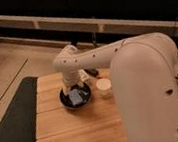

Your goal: Place the white sponge in the ceramic cup

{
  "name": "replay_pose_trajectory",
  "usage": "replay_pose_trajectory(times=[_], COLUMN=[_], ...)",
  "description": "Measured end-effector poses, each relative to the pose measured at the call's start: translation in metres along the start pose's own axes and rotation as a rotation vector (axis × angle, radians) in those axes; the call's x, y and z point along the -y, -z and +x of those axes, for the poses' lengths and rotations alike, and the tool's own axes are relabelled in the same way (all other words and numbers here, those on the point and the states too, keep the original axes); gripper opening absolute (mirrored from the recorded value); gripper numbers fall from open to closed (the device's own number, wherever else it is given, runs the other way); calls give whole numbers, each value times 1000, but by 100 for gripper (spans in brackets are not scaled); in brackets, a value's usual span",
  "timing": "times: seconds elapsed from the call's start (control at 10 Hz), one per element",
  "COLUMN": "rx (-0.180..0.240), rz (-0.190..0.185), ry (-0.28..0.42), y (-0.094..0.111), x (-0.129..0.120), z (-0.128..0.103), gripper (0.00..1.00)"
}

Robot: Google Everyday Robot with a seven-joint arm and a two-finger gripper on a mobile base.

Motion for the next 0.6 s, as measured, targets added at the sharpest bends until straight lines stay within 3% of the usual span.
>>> replay_pose_trajectory(times=[0.3,0.6], rx=[-4,-33], rz=[-67,-110], ry=[10,28], y=[-34,-60], x=[-2,-7], z=[-12,-13], gripper=[65,65])
